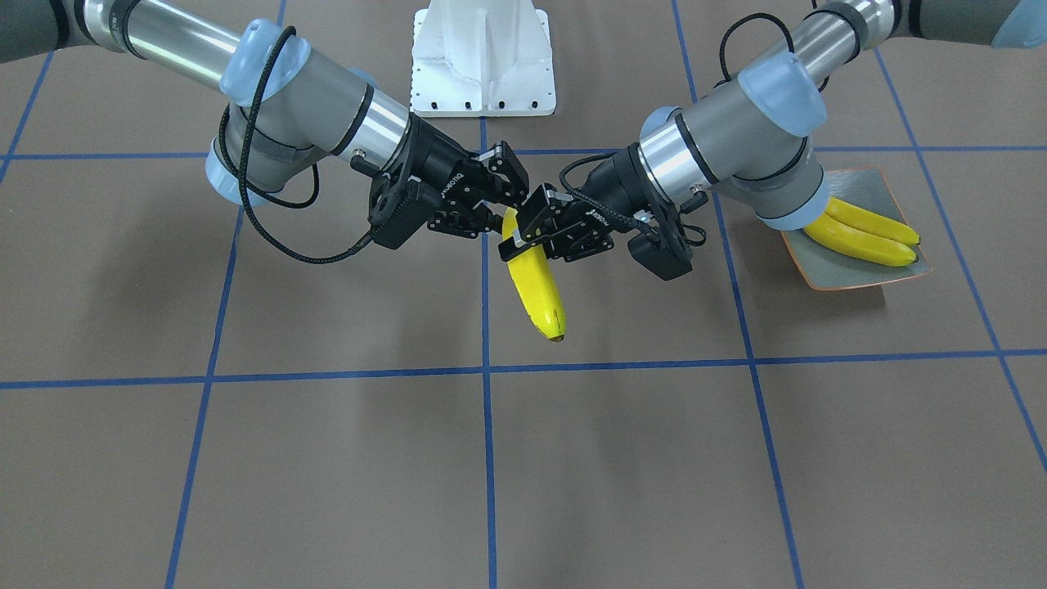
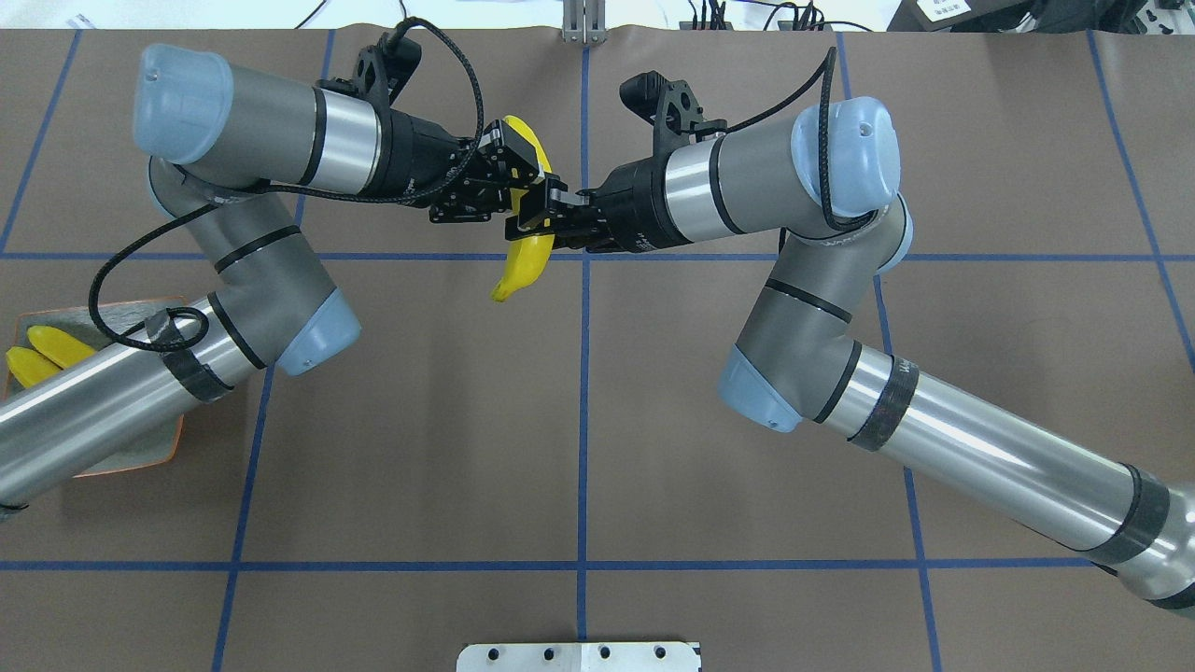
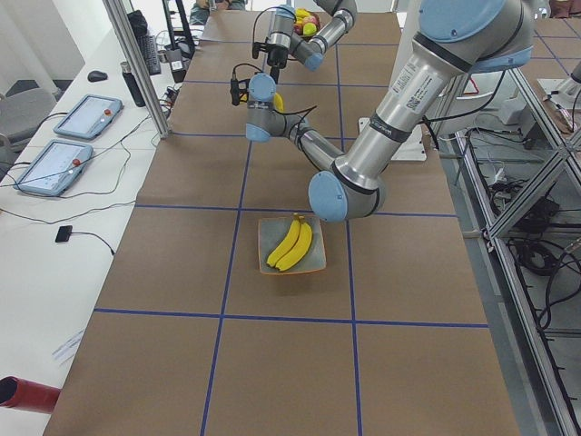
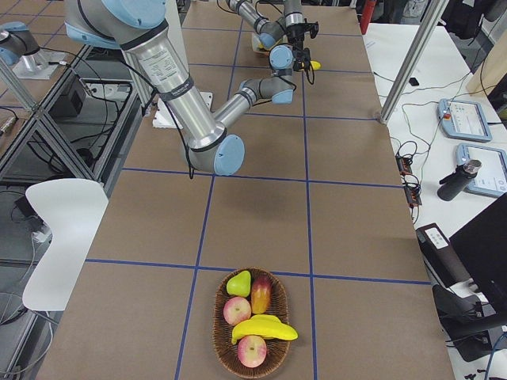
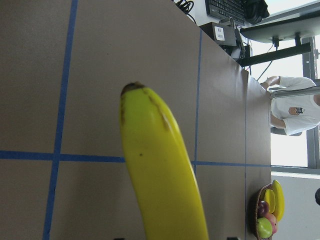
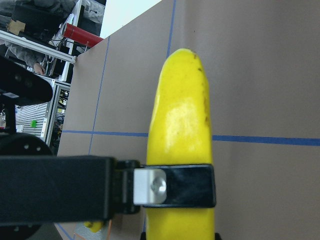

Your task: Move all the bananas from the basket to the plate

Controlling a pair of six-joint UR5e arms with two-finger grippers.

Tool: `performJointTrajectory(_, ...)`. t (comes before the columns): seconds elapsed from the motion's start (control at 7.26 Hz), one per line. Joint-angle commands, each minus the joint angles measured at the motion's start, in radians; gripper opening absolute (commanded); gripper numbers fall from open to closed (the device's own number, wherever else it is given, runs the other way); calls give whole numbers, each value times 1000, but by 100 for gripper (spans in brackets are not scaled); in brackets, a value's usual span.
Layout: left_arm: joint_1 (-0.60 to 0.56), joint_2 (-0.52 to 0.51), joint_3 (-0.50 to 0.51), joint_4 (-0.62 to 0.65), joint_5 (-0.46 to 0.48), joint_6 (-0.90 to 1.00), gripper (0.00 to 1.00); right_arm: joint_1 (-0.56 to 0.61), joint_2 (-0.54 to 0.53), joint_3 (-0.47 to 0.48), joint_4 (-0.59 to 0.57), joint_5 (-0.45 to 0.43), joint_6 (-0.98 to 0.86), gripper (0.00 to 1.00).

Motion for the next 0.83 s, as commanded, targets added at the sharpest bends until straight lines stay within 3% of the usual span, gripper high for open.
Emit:
performJointTrajectory(0.0,2,4,-12,-6,2,-27,0,1,-34,37,-2,5,0,100)
performJointTrajectory(0.14,-4,13,-12,-6,2,-28,0,4,-136,133,4,11,-1,100)
performJointTrajectory(0.41,-50,149,-65,9,-9,-30,0,35,-218,185,3,-3,0,100)
performJointTrajectory(0.55,-103,214,-73,14,-59,-27,0,61,-264,195,1,-18,-1,100)
performJointTrajectory(0.69,-216,237,-72,105,-186,-24,0,96,-316,202,1,-18,-3,100)
